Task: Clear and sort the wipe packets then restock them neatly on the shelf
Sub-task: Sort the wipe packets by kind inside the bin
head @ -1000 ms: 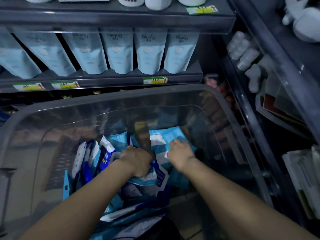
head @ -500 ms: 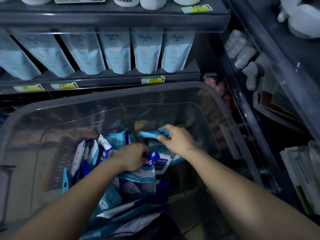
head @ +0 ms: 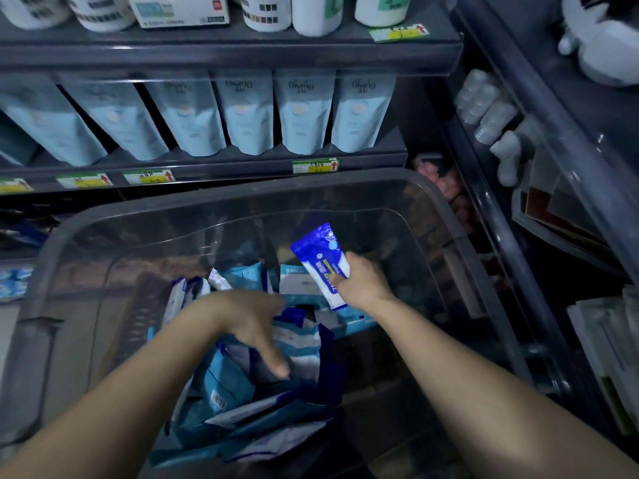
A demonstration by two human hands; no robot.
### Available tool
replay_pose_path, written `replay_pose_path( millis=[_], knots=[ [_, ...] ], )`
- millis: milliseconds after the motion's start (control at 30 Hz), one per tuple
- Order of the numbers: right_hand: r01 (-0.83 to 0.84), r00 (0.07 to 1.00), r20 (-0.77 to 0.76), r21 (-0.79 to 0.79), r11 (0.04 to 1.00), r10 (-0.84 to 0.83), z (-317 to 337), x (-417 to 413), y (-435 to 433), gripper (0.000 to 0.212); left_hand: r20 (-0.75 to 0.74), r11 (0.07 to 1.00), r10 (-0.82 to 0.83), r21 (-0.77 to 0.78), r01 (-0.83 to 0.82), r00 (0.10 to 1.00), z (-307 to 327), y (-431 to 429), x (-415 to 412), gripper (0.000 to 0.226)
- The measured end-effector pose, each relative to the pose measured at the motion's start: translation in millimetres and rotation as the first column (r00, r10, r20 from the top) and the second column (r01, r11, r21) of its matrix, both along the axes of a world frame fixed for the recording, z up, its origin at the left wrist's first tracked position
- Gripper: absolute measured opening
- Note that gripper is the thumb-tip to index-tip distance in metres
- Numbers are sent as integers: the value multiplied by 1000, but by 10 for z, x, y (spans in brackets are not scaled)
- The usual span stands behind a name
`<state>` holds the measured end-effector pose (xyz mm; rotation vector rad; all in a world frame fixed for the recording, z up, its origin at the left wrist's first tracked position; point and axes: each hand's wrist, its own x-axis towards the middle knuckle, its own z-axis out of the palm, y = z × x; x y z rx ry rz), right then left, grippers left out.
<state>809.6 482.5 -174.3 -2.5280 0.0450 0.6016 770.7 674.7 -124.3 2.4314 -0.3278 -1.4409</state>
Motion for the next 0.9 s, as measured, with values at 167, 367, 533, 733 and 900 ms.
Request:
replay_pose_path(
  millis=[167, 367, 533, 733, 900],
  knots=[
    [-4, 996, 87, -79, 997, 11, 118, 9, -27, 15, 320, 980, -157, 166, 108, 934, -56, -114, 31, 23],
    [-337, 937, -233, -411, 847, 260, 311, 69, -239, 20, 565, 972, 171, 37, -232, 807, 131, -188, 433, 34],
    [-764, 627, -604, -354, 539, 493, 234, -143, -285, 24, 568, 995, 100, -47, -89, 817, -193, -479, 450, 57],
    [-617, 782, -425, -419, 666, 457, -7, -268, -181, 38, 410, 976, -176, 194, 103, 895, -353, -294, 302, 35],
    [-550, 793, -411, -169, 818, 449, -246, -264, 131, 30, 397, 960, -210, 258, 111, 894, -426, -130, 193, 17]
  ],
)
